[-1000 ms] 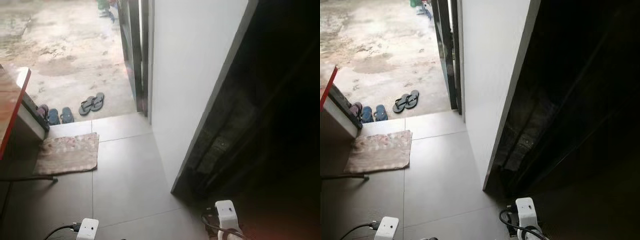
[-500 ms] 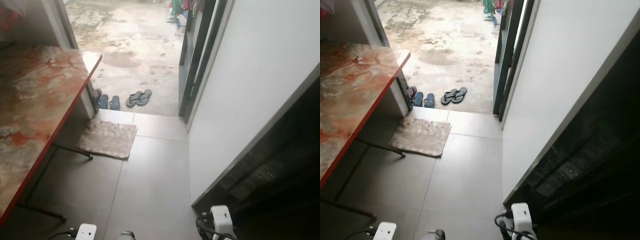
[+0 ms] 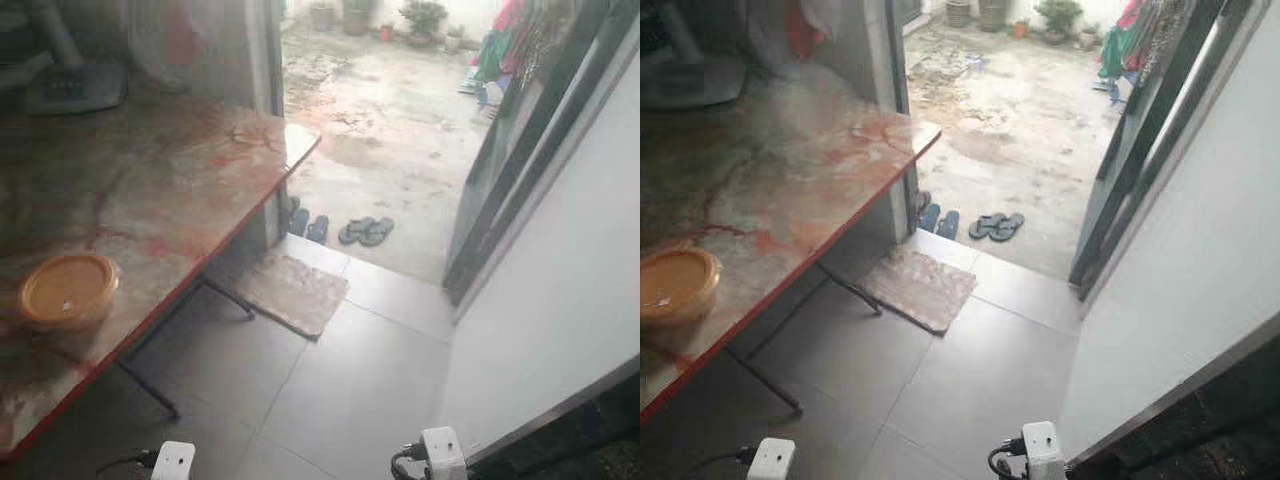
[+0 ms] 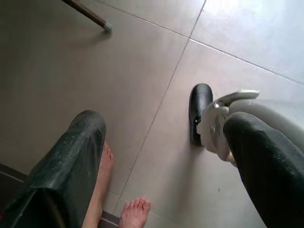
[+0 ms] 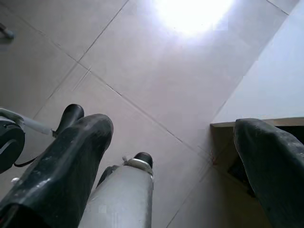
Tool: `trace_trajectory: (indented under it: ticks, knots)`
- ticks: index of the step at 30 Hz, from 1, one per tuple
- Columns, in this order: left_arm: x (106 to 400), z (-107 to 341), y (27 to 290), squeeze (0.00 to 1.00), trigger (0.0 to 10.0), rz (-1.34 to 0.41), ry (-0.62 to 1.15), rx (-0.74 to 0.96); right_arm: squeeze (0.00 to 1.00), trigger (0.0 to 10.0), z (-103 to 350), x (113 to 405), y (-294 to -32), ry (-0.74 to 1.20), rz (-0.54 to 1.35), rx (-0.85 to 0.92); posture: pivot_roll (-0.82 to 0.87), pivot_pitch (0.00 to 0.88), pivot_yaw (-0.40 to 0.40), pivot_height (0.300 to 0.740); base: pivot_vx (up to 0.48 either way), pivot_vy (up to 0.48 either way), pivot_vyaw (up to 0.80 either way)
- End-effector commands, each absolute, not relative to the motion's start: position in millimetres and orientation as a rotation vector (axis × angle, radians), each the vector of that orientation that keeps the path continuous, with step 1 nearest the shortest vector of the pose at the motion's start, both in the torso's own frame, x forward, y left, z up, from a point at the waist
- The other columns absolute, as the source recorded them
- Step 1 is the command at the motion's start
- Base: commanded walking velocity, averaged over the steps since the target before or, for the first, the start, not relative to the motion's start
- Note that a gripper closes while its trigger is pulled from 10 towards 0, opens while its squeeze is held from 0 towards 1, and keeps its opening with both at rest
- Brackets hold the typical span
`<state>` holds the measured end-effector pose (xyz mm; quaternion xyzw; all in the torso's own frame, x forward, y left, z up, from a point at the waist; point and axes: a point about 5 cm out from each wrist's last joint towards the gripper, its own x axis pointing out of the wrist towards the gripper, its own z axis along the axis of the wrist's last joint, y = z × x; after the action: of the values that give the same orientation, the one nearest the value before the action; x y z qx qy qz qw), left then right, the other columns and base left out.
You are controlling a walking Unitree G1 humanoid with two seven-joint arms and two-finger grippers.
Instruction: Restocking fridge
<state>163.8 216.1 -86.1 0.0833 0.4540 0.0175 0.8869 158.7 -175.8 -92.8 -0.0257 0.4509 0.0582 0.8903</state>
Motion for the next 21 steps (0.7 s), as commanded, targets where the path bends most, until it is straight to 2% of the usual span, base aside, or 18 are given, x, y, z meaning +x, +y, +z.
trace_trajectory:
  ticks: [1, 7, 13, 21]
  knots:
    - [156, -91, 210, 0.0, 10.0, 0.03, 0.974, 0.156, 0.0, 10.0, -97, 144, -188, 0.976, 0.102, -0.067, 0.11, 0.008, -0.065, 0.74, 0.0, 0.0, 0.79]
    - [162, -89, 207, 0.0, 10.0, 0.029, 0.946, 0.147, 0.0, 10.0, -102, 129, -195, 1.02, 0.1, -0.082, 0.12, 0.009, -0.07, 0.74, 0.0, 0.0, 0.79]
    - [177, -81, 207, 0.0, 10.0, 0.051, 0.888, 0.135, 0.0, 10.0, -99, 144, -184, 1.007, 0.114, -0.085, 0.13, 0.08, -0.086, 0.74, 0.0, 0.0, 0.79]
    - [186, -77, 204, 0.0, 10.0, 0.068, 0.841, 0.115, 0.0, 10.0, -97, 149, -181, 0.995, 0.126, -0.088, 0.13, 0.12, -0.092, 0.74, 0.0, 0.0, 0.79]
